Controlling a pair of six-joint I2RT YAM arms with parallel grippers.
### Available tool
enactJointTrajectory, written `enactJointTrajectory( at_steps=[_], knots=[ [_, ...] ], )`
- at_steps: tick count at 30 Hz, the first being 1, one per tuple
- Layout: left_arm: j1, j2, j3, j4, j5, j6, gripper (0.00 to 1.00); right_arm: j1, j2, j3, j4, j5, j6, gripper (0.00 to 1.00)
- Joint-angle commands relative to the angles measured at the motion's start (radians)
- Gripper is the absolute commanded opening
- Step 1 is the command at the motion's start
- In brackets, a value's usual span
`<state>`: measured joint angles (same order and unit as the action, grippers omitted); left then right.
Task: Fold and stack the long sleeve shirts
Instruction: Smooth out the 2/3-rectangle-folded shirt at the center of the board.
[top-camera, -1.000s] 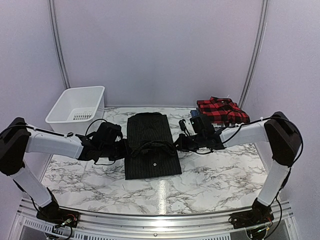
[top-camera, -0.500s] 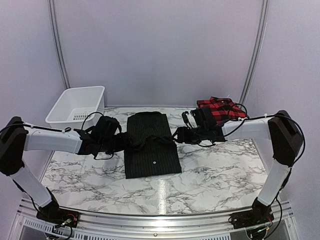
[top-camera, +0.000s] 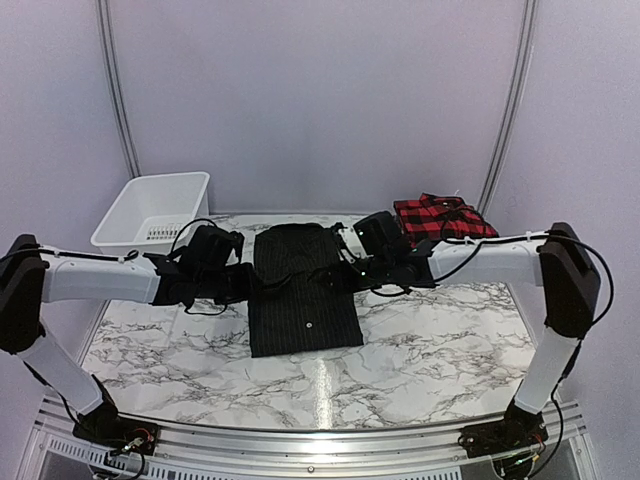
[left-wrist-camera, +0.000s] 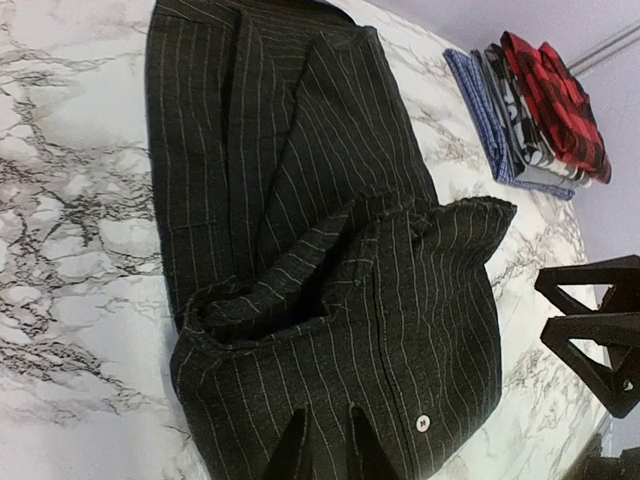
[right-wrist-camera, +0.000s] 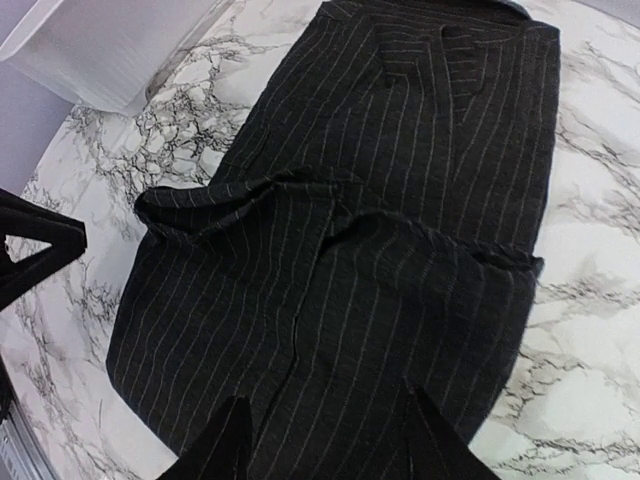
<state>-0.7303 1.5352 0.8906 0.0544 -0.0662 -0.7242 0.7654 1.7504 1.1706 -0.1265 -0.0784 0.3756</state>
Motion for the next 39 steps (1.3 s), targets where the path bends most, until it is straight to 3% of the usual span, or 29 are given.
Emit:
enactJointTrajectory(
  at_steps=[1, 7, 15, 20, 28, 31, 35, 39],
  knots=[
    [0.0, 0.085, 0.058, -0.027, 0.107, 0.037, 0.11, 0.011, 0.108, 0.115, -0.014, 0.007, -0.05, 0.44],
    [0.036, 0.275, 0.18, -0.045, 0.101, 0.091, 0.02, -0.024, 0.266, 0.272, -0.072, 0.046, -0.109, 0.41],
    [0.112, 0.488, 0.421, -0.095, 0.135, 0.17, 0.01, -0.098, 0.406, 0.365, -0.085, -0.017, -0.126, 0.42],
    [0.119, 0.562, 0.481, -0.113, 0.165, 0.174, 0.02, -0.104, 0.403, 0.39, -0.117, -0.018, -0.142, 0.47],
    [0.138, 0.492, 0.475, -0.125, 0.149, 0.189, 0.05, -0.076, 0.298, 0.404, -0.164, 0.017, -0.167, 0.5],
    [0.143, 0.415, 0.466, -0.146, 0.096, 0.198, 0.12, -0.038, 0.281, 0.422, -0.186, 0.045, -0.17, 0.52],
    [0.144, 0.307, 0.417, -0.162, 0.014, 0.203, 0.21, 0.007, 0.299, 0.441, -0.191, 0.067, -0.164, 0.54],
    [0.144, 0.234, 0.344, -0.177, 0.015, 0.192, 0.19, 0.023, 0.357, 0.47, -0.196, 0.064, -0.15, 0.54]
  ],
)
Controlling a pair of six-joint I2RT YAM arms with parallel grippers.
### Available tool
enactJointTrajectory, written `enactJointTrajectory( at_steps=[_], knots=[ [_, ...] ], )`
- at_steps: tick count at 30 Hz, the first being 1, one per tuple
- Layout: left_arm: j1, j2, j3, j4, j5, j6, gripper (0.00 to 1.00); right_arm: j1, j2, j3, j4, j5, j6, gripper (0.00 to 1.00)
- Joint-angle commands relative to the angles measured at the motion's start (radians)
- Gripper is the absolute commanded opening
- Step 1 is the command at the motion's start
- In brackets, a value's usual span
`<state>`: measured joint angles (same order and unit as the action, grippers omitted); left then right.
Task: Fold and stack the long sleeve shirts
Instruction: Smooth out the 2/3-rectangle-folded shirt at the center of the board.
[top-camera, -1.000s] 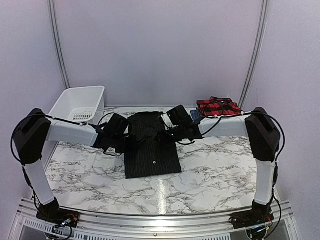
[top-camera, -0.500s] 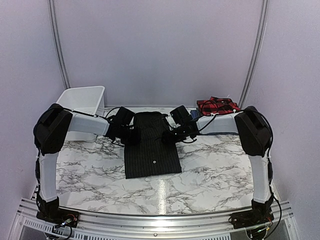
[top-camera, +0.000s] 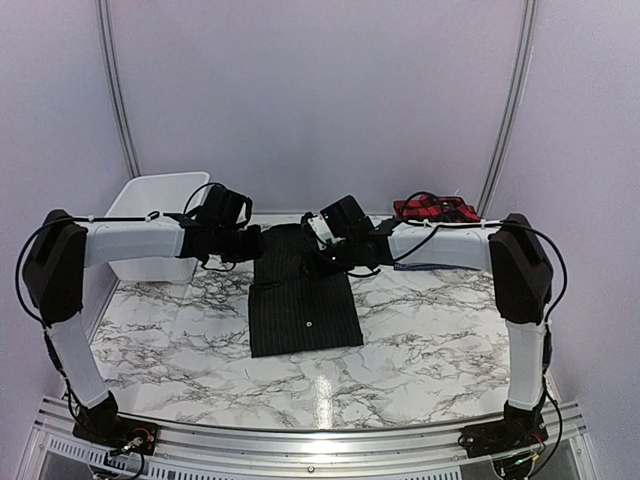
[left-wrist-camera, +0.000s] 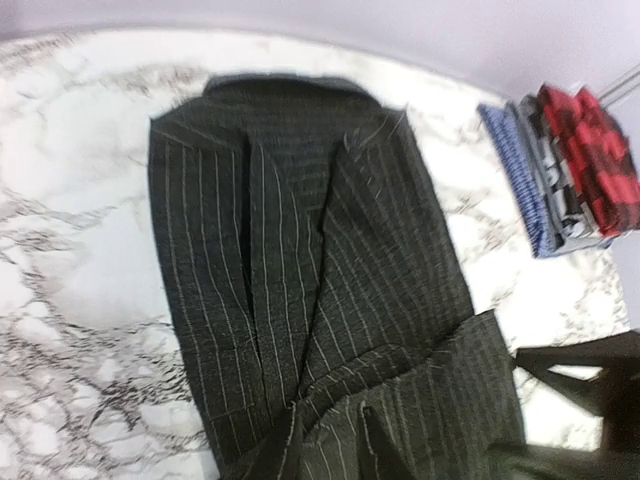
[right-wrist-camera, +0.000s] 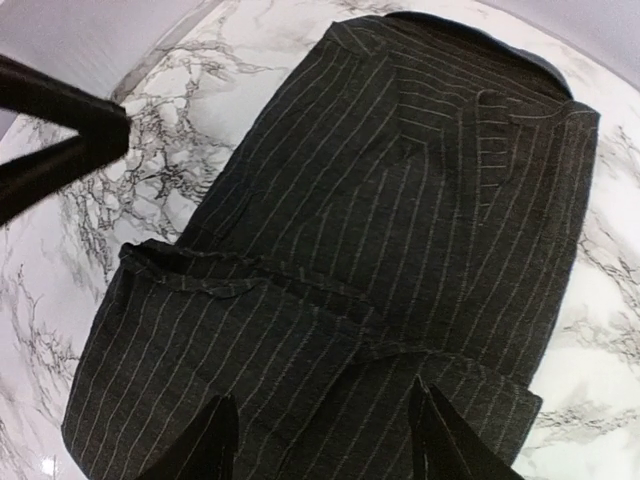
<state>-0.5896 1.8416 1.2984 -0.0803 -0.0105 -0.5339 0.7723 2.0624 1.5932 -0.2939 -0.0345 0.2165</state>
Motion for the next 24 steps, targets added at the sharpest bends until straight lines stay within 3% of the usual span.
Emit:
enactJointTrajectory(
  at_steps=[1, 8, 12, 24],
  knots=[
    [0.004, -0.092, -0.085, -0.045, -0.038, -0.003, 0.17, 0.017, 0.058, 0.053, -0.026, 0.02, 0.01, 0.53],
    [0.003, -0.128, -0.235, -0.023, 0.039, -0.009, 0.05, 0.004, 0.182, 0.12, -0.052, 0.082, 0.016, 0.52],
    [0.002, -0.09, -0.256, 0.04, 0.081, 0.008, 0.03, -0.015, 0.208, 0.104, -0.045, 0.083, 0.033, 0.53],
    [0.002, 0.175, -0.045, 0.03, 0.048, 0.008, 0.0, -0.029, 0.052, 0.026, -0.036, 0.072, 0.044, 0.6]
  ],
)
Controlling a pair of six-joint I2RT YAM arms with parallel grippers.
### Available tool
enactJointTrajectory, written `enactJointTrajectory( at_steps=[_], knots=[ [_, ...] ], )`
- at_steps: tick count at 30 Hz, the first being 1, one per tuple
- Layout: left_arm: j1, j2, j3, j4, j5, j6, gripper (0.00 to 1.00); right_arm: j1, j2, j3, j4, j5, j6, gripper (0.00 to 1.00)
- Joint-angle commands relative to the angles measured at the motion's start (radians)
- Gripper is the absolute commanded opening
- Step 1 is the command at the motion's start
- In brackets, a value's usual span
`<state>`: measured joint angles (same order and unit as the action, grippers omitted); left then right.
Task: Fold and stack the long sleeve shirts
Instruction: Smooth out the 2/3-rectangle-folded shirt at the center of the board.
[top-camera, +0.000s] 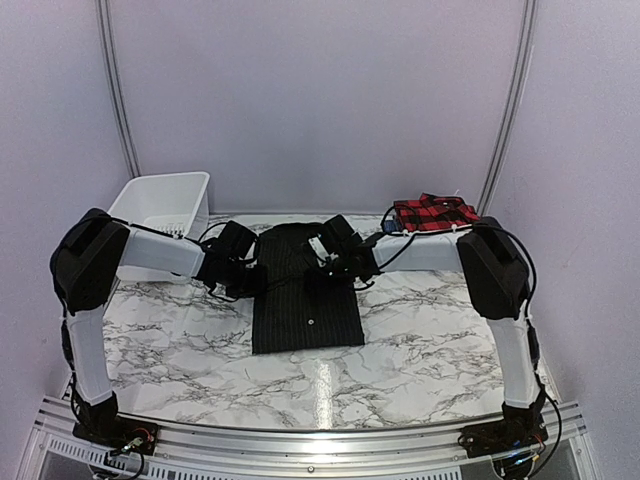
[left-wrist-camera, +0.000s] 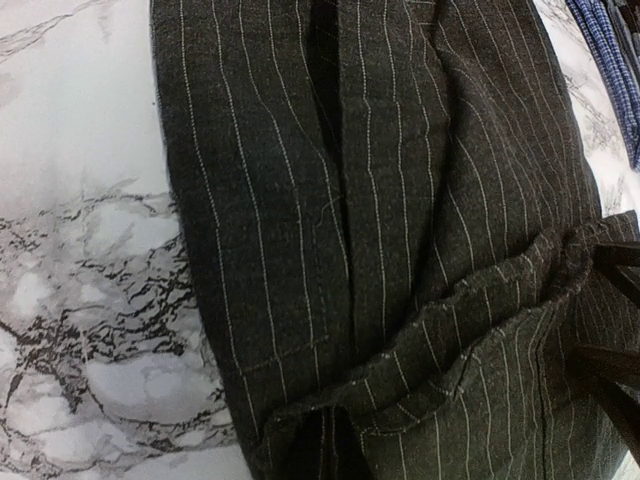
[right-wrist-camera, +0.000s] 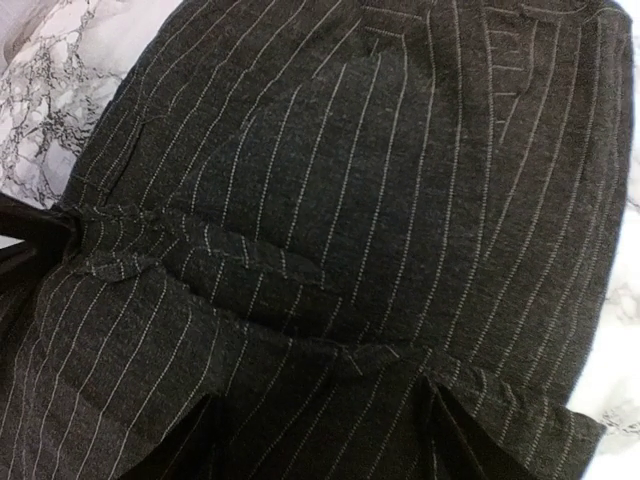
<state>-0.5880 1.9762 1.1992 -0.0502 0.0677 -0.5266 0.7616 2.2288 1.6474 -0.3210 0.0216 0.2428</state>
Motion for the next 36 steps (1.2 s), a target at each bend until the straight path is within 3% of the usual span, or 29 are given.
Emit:
enactJointTrajectory(
  at_steps=[1, 7, 13, 16, 24, 30, 36],
  knots=[
    [0.002, 0.047, 0.059, -0.004, -0.039, -0.005, 0.0, -0.027, -0.137, -0.046, -0.001, 0.015, 0.02, 0.6],
    [0.004, 0.054, 0.058, -0.014, -0.06, -0.018, 0.0, -0.099, -0.185, -0.167, 0.067, -0.065, 0.04, 0.52],
    [0.005, 0.063, 0.068, -0.022, -0.057, -0.016, 0.0, -0.123, -0.121, -0.171, 0.084, -0.072, 0.039, 0.33],
    [0.005, 0.066, 0.078, -0.024, -0.05, -0.015, 0.0, -0.127, -0.08, -0.163, 0.087, -0.08, 0.04, 0.29],
    [0.004, 0.041, 0.092, -0.034, -0.029, 0.01, 0.06, -0.127, -0.051, -0.131, 0.041, -0.073, 0.019, 0.36],
    [0.005, -0.055, 0.084, -0.079, -0.061, 0.033, 0.18, -0.128, -0.189, -0.19, 0.036, -0.051, 0.019, 0.5],
    [0.004, -0.214, 0.002, -0.096, -0.075, 0.031, 0.34, -0.113, -0.352, -0.318, 0.032, -0.042, 0.021, 0.51]
  ],
)
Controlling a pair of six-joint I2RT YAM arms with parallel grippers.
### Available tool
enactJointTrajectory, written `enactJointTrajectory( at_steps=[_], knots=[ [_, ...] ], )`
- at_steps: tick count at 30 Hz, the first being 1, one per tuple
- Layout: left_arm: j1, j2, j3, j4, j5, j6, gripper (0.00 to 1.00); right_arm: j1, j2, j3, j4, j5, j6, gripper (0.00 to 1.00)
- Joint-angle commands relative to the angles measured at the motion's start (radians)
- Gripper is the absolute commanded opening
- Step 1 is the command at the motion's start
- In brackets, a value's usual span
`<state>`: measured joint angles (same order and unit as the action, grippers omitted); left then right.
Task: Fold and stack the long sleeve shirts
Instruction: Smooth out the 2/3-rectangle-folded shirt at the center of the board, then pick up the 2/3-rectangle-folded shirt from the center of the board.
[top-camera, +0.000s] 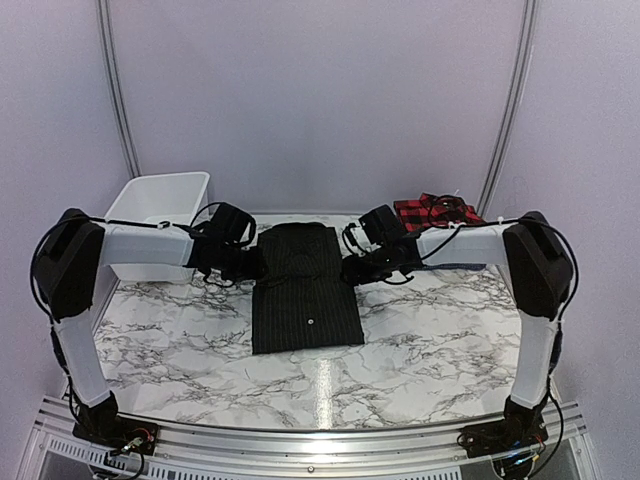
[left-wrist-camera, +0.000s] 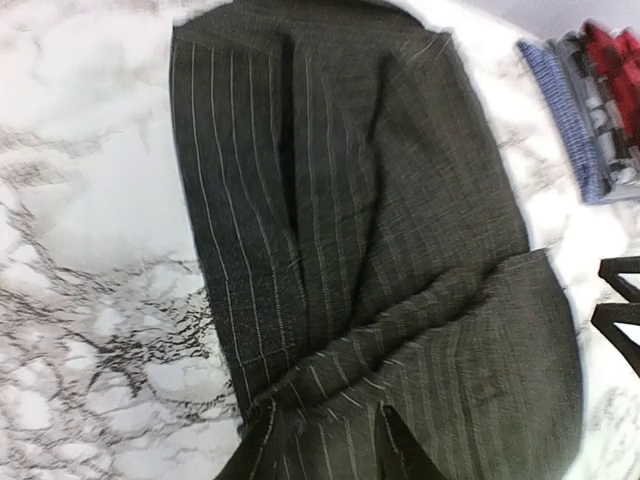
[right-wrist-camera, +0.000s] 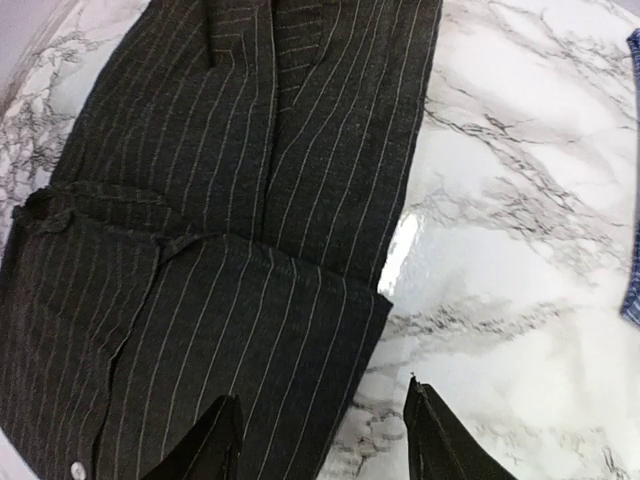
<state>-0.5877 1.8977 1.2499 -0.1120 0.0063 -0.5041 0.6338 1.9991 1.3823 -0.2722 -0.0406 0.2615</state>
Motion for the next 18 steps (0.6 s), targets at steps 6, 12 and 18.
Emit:
enactJointTrajectory(
  at_steps=[6, 12, 18],
  knots=[
    [-0.031, -0.289, -0.223, -0.034, 0.061, -0.024, 0.35, 0.096, -0.249, -0.222, -0.04, 0.034, 0.035, 0.47],
    [-0.121, -0.376, -0.382, -0.035, 0.12, -0.05, 0.31, 0.166, -0.327, -0.376, -0.043, 0.036, 0.114, 0.41],
    [-0.187, -0.418, -0.482, -0.03, 0.135, -0.105, 0.28, 0.191, -0.345, -0.471, -0.004, 0.031, 0.173, 0.37]
  ],
)
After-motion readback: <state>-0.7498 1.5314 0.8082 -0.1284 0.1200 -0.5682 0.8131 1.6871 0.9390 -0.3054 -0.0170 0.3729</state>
